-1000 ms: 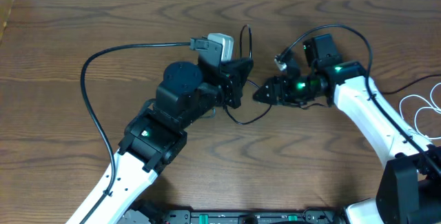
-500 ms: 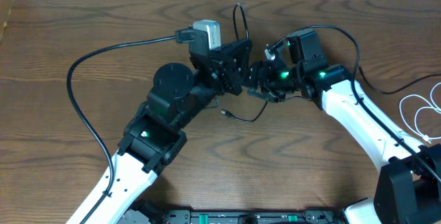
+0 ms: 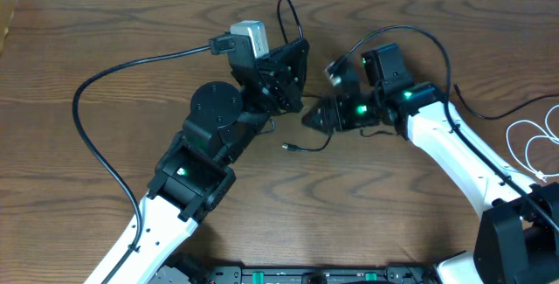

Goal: Untangle cables

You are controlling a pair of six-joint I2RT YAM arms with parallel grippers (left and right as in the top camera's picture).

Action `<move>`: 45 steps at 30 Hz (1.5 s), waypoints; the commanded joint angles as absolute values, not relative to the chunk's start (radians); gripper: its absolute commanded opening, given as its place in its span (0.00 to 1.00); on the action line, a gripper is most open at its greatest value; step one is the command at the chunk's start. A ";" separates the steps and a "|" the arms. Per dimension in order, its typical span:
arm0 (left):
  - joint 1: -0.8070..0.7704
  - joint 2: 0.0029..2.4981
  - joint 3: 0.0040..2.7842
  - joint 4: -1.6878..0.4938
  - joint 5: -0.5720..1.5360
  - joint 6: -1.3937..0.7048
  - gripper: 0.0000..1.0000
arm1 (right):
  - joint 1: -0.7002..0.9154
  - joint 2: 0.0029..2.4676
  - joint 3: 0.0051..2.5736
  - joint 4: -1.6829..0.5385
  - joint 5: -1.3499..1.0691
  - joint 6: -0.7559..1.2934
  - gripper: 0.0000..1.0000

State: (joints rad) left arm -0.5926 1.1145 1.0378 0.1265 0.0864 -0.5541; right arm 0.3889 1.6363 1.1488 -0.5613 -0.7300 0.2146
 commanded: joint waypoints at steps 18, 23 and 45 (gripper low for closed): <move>-0.553 1.096 1.038 0.149 0.002 -0.648 0.08 | 0.460 1.639 1.148 -0.147 -0.825 -0.152 0.66; -0.510 1.096 1.039 0.175 0.009 -0.741 0.08 | 0.471 1.639 1.148 -0.103 -0.846 -0.149 0.66; -0.501 1.096 1.039 0.224 0.010 -0.828 0.08 | 0.522 1.639 1.148 0.018 -0.828 -0.023 0.03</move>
